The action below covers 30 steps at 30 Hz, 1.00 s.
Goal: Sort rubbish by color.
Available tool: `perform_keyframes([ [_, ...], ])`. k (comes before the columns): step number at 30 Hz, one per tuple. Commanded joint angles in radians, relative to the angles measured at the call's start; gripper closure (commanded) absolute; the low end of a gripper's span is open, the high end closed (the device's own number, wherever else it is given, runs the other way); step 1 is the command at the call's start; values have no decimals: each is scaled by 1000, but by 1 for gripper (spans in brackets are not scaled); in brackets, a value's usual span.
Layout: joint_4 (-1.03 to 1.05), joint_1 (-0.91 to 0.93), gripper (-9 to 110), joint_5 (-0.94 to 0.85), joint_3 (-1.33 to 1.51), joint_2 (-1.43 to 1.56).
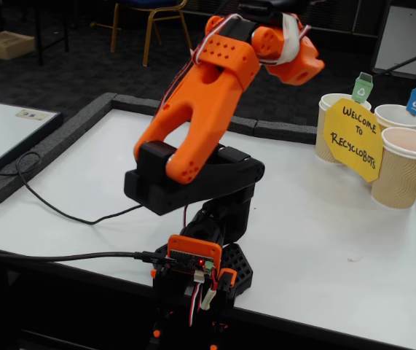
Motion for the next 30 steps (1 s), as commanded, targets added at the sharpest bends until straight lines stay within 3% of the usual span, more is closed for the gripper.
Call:
perform_keyframes([
  [1, -17, -58, 101, 46, -61, 21],
  [12, -117, -87, 101, 170, 2, 21],
  [30, -124, 75, 101, 469, 229, 195],
])
